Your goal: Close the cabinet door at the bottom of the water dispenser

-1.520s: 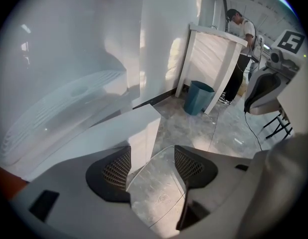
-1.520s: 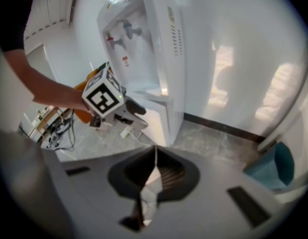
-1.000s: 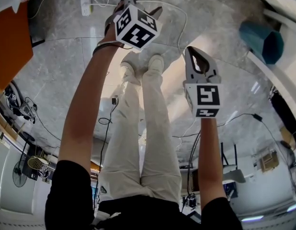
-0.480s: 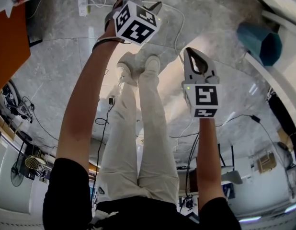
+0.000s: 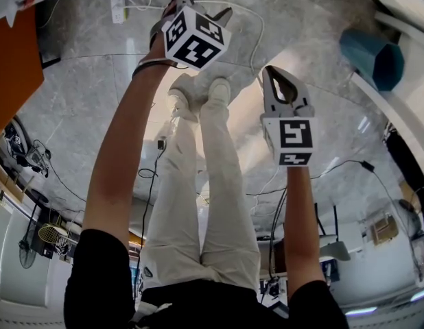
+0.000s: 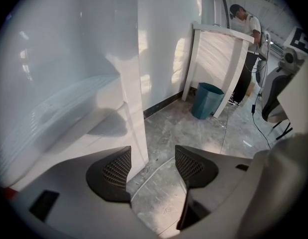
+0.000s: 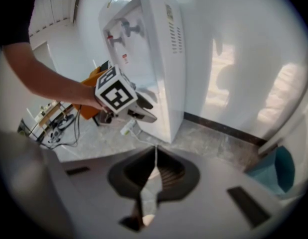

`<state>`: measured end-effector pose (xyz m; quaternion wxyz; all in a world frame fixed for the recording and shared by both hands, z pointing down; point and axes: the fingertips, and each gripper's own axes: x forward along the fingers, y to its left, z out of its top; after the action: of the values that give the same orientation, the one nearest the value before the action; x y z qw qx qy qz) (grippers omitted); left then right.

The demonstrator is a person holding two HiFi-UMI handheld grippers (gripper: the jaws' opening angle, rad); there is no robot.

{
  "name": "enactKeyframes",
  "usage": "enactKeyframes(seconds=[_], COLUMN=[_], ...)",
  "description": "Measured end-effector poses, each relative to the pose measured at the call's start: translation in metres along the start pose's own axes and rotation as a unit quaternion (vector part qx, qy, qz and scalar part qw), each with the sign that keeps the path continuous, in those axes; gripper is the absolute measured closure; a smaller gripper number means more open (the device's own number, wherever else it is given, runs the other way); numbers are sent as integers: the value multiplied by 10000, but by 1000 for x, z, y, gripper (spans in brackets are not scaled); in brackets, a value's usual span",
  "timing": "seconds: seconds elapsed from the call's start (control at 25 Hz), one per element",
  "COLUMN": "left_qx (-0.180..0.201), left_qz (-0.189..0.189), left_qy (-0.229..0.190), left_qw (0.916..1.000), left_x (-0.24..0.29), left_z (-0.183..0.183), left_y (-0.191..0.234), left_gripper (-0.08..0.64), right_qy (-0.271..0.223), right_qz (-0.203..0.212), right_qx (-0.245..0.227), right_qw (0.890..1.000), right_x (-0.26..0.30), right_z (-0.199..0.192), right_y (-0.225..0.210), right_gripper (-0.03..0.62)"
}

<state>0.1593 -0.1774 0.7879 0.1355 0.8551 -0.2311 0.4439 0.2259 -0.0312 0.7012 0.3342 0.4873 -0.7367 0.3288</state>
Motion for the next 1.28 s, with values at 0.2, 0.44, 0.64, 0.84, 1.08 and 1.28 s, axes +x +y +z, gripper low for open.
enactKeyframes(seconds=[0.2,0.44,0.64,0.84,1.08,1.28], left_qx=[33,103,80,-198,-591,-778], left_qz=[-140,-209,-178,130,152,241], left_qy=[58,111,-77,-316,-562,-750], left_qw=[9999,9997,9998,9992,9966,9939], left_x=[-19,-54,-95,-149,-212,-258], left_z=[-7,-15,-4,9,26,30], left_y=[-15,-26,-29,-25,-31,-33], left_gripper=[291,415,477,534,546,549], right_qy=[-40,-141,-268,-367,-492,-691], right_qz=[-19,-152,-295,-252,-235,-256], right_qx=[-72,-32,27,95,153,351], right_qw=[10000,9998,9992,9990,9984,9967], right_x=[-5,-20,-36,-56,-87,-116], right_z=[8,23,39,55,71,89], right_y=[4,9,20,41,60,70], right_gripper=[557,557,557,557,557,557])
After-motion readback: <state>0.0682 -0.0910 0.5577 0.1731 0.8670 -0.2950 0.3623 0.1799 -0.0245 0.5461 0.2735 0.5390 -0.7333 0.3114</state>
